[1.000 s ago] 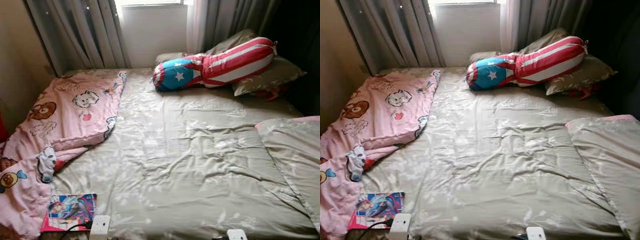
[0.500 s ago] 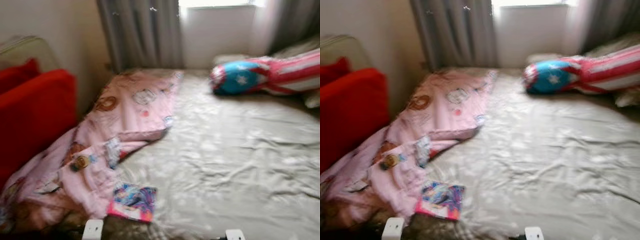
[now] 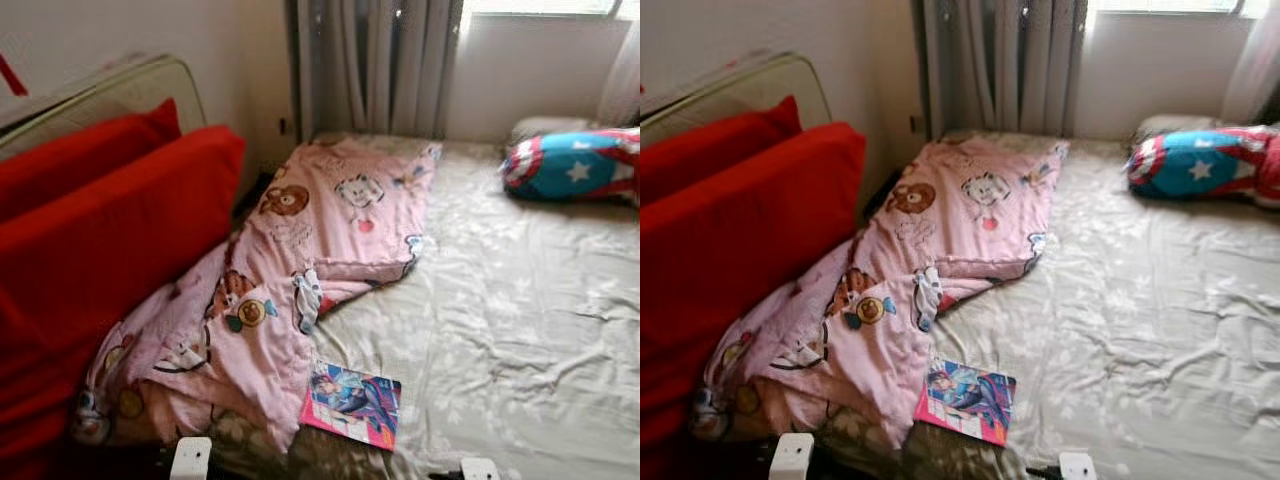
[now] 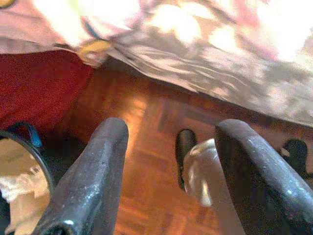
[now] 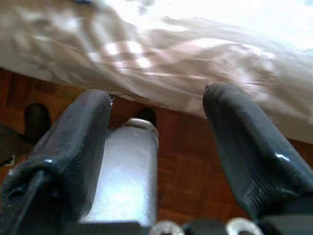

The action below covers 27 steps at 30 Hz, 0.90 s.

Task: Clean up the room

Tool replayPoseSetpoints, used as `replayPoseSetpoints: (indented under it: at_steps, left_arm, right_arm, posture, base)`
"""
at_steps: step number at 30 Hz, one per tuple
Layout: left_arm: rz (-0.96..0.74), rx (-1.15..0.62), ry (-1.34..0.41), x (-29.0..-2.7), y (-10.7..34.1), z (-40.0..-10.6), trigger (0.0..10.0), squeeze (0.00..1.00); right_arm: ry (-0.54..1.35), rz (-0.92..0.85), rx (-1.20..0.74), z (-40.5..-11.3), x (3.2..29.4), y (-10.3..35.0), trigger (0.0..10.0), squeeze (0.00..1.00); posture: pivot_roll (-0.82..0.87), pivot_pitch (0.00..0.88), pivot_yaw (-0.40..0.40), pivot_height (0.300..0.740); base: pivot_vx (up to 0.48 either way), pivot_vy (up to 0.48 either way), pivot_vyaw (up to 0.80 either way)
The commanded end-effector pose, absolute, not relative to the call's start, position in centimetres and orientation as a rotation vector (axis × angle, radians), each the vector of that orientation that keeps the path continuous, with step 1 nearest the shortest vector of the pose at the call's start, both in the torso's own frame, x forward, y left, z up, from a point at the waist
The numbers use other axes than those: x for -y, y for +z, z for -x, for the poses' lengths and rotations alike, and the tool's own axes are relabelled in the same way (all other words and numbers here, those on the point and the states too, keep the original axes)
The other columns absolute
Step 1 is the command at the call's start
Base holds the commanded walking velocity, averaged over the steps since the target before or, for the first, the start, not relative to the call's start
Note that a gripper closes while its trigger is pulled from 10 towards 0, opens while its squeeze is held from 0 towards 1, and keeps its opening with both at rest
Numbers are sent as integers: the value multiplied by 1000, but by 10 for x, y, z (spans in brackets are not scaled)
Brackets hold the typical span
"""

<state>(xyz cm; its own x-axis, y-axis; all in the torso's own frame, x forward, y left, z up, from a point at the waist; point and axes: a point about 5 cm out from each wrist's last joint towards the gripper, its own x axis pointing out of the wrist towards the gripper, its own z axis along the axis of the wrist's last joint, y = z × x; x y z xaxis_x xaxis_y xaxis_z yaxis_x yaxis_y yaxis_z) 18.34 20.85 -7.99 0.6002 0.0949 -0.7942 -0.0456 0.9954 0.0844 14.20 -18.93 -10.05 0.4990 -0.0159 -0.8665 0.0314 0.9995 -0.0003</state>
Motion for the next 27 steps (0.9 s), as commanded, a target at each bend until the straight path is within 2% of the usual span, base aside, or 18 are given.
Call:
replayPoseSetpoints:
  at_steps: [1, 11, 19, 25, 27]
  left_arm:
    - [-81, -951, 95, -218, -82, -175, 10000, 0]
    - [-58, -929, 110, -217, -80, -179, 10000, 0]
    - [0, -859, 53, -203, -75, -194, 10000, 0]
    - [-38, -854, 42, -202, -74, -194, 10000, 0]
    - [-46, -852, 49, -202, -74, -194, 10000, 0]
  right_arm:
    - [-15, -26, -1032, -147, 183, -99, 10000, 0]
    - [-36, -56, -1005, -152, 184, -97, 10000, 0]
    - [-53, -72, -975, -158, 186, -94, 10000, 0]
    - [-49, -66, -985, -155, 186, -95, 10000, 0]
    - [-47, -65, -988, -155, 186, -96, 10000, 0]
  posture:
    - [-28, 0, 6, 740]
    - [-32, 0, 8, 740]
    - [-36, 0, 4, 740]
    - [-36, 0, 2, 740]
    - [-33, 0, 1, 740]
  base:
    - [0, 356, 0]
    - [0, 0, 0]
    - [0, 0, 0]
    - [0, 0, 0]
    - [0, -480, 0]
